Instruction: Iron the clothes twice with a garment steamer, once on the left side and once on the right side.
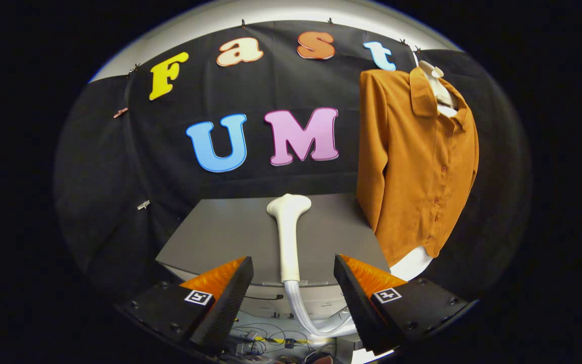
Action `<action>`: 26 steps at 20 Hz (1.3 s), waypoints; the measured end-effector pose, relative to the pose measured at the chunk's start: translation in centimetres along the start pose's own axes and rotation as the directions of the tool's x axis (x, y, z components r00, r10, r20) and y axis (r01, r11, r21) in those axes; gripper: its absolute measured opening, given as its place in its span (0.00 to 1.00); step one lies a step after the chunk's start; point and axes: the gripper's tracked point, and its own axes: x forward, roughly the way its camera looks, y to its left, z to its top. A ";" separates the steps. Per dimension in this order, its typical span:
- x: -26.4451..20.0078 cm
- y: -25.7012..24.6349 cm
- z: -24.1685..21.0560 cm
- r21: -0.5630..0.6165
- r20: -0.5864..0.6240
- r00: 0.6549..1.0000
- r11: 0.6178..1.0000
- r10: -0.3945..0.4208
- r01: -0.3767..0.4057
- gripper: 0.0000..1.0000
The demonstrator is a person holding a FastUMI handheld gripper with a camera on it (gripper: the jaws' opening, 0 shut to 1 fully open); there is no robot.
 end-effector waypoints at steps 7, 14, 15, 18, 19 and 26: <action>6.7 0.5 -3.5 -0.026 -0.162 0.987 1.000 -0.002 -0.002 0.98; 11.2 0.5 -7.1 -0.087 -0.271 0.961 0.996 -0.050 0.027 0.92; 11.5 0.5 -6.4 -0.097 -0.244 0.968 0.995 -0.051 0.028 0.78; 12.7 0.8 -6.2 -0.099 -0.209 0.978 0.995 -0.007 -0.014 0.52; 11.8 0.9 -5.8 -0.101 -0.191 0.982 0.994 0.013 -0.033 0.42; 7.3 1.0 -2.7 -0.058 0.010 0.997 0.996 0.076 -0.075 0.27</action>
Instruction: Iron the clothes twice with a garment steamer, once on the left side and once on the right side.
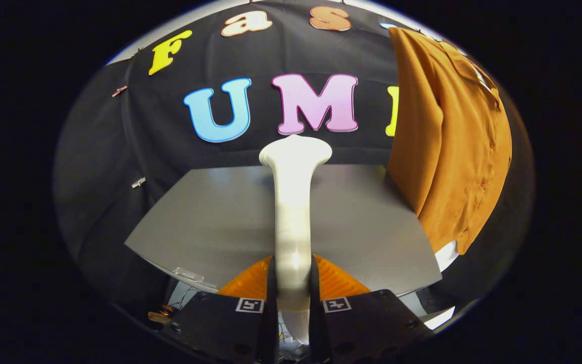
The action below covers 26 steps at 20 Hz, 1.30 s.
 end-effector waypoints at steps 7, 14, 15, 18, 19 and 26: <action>-11.7 -2.5 10.1 0.015 0.394 0.919 1.000 -0.012 0.006 0.27; -19.6 -9.1 13.5 0.029 0.606 0.792 0.997 -0.072 0.069 0.27; -19.9 -10.1 13.7 0.021 0.618 0.783 0.997 -0.069 0.072 0.27; -19.6 -14.0 13.2 0.021 0.626 0.774 0.994 -0.093 0.103 0.27; -19.0 -15.1 13.0 0.032 0.622 0.776 0.994 -0.100 0.102 0.27; -11.9 -22.7 9.9 0.104 0.539 0.831 0.990 -0.135 0.093 0.26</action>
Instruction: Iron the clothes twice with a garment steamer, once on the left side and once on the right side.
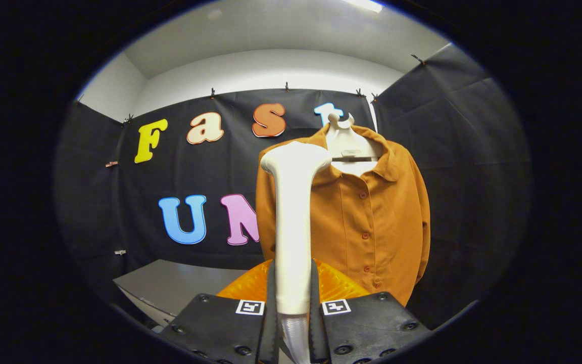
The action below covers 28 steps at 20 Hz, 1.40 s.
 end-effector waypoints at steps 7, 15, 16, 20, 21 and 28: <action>2.5 -1.4 -3.7 -0.018 -0.023 1.000 1.000 0.000 -0.001 0.27; 2.1 -2.3 -8.0 -0.027 -0.083 0.997 1.000 -0.006 0.004 0.27; 1.9 -2.5 -8.8 -0.024 -0.097 0.995 1.000 -0.006 0.004 0.27; 1.1 -3.6 -11.9 -0.008 -0.168 0.986 1.000 -0.019 0.018 0.27; 0.8 -3.9 -13.0 -0.006 -0.187 0.982 1.000 -0.021 0.020 0.27; -0.8 -5.5 -20.5 0.005 -0.333 0.942 0.998 -0.051 0.056 0.27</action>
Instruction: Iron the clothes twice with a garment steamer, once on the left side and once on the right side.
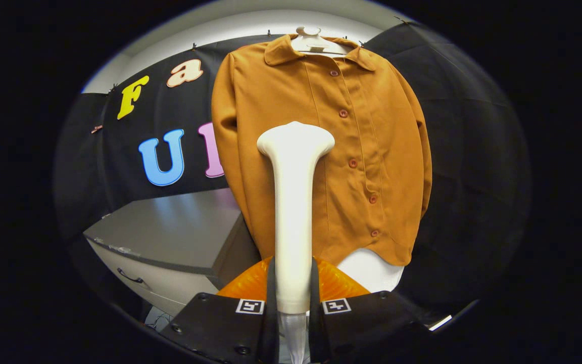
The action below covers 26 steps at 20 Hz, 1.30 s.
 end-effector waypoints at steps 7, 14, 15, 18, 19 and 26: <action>-1.0 -2.1 -6.0 0.003 -0.118 0.993 1.000 -0.026 0.026 0.27; -2.6 -3.1 -10.2 0.001 -0.201 0.979 0.999 -0.037 0.038 0.27; -3.0 -3.5 -10.2 0.004 -0.201 0.979 0.999 -0.039 0.040 0.27; -3.9 -3.9 -8.7 0.012 -0.171 0.984 0.999 -0.040 0.043 0.27; -4.1 -4.1 -7.8 0.011 -0.152 0.988 0.999 -0.041 0.044 0.27; -7.0 -3.6 4.3 -0.014 0.085 0.996 1.000 -0.016 0.017 0.27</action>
